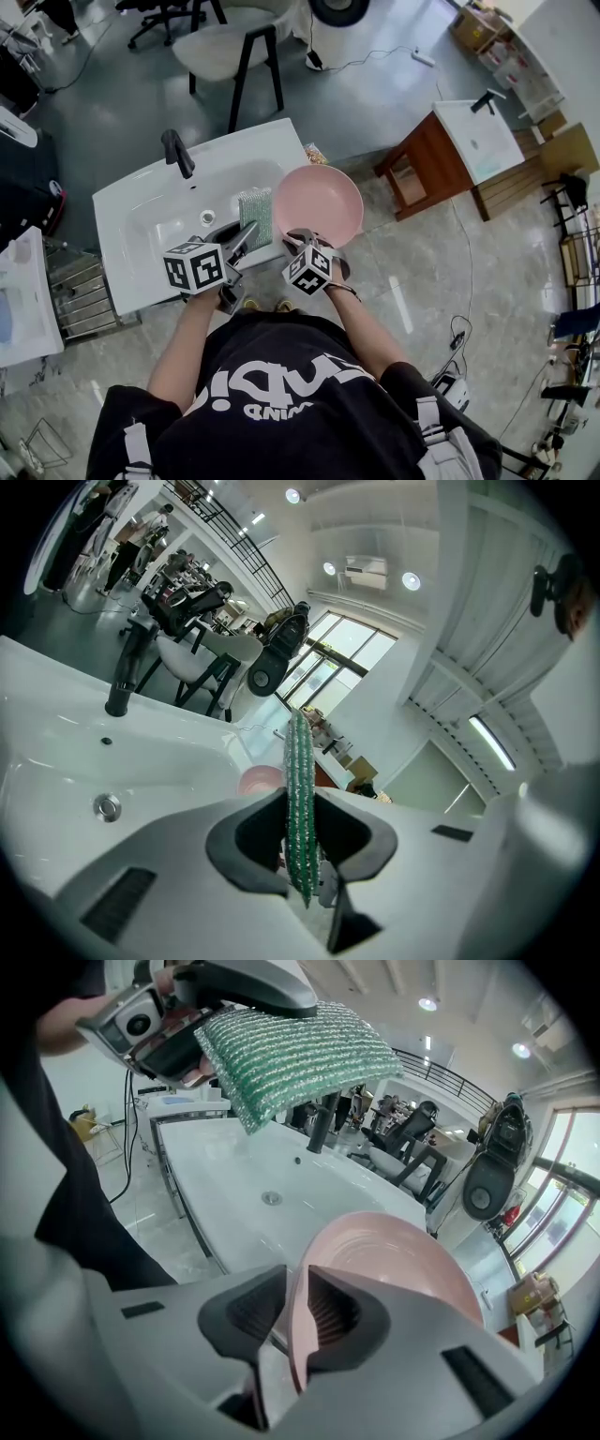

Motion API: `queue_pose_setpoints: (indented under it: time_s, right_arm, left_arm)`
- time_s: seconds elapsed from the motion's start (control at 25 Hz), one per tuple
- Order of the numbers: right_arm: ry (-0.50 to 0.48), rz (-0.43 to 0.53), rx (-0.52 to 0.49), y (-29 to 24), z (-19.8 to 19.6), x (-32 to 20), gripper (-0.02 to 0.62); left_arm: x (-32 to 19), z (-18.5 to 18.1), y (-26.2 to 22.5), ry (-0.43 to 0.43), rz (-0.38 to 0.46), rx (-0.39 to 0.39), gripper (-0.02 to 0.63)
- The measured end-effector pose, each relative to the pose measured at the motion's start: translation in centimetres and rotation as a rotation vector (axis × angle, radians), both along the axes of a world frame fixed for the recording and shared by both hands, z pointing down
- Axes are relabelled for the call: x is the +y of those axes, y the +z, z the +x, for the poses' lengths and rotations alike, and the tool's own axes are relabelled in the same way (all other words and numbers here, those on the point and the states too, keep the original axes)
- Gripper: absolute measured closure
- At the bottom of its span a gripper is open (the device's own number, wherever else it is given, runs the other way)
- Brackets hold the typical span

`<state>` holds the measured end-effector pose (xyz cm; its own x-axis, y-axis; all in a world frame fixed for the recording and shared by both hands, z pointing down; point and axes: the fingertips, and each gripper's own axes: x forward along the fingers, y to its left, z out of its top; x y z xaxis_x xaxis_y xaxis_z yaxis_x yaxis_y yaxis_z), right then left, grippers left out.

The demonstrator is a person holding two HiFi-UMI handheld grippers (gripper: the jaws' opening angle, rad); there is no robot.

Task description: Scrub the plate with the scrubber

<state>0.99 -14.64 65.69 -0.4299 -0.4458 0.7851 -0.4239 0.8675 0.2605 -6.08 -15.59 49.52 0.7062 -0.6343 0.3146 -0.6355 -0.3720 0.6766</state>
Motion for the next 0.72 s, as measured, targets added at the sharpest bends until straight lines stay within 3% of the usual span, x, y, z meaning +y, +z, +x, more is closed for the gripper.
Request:
queue_pose_setpoints:
  time_s: [0.12, 0.4, 0.6, 0.72]
  right_arm:
    - [0.012, -0.003, -0.020, -0.3, 0.0, 0.1, 0.479]
    - [0.041, 0.034, -0.079, -2.2, 0.2, -0.3, 0.469]
    - [0.079, 0.023, -0.213, -5.5, -0.1, -0.1, 0.567]
    - [0.105, 0.009, -0.315, -8.1, -0.4, 0.1, 0.575]
  left_arm:
    - [0.1, 0.0, 0.0, 0.001, 0.000, -0.004, 0.520]
    - [0.0, 0.2, 0.0, 0.006, 0.003, -0.007, 0.520]
    - [0.2, 0.4, -0.2, 0.014, 0.010, -0.015, 0.520]
    - [0.3, 0.6, -0.4, 0.021, 0.020, -0.025, 0.520]
